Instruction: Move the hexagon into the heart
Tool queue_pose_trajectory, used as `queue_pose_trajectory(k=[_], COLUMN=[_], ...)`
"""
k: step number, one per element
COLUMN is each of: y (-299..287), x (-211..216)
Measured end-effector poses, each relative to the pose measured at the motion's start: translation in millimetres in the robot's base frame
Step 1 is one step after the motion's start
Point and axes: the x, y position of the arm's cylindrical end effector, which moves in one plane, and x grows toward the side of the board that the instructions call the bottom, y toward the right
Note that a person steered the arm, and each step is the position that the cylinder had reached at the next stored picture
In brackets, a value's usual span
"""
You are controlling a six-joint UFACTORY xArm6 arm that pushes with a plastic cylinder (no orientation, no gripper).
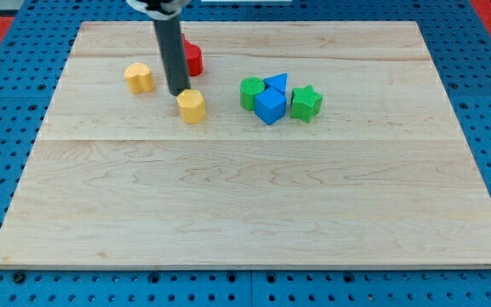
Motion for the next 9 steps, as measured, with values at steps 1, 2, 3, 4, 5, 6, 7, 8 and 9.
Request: queue_pose_trajectory(k=[1, 2, 3, 4, 5, 6, 7, 8, 9], y=[27.4, 45.5, 95.3, 61.7, 10.3, 28.9, -16.8, -31.1, -52.4], x=[38.8, 69.4, 101.5, 93.1, 69.3, 115.1, 111.8, 73.1, 40.8])
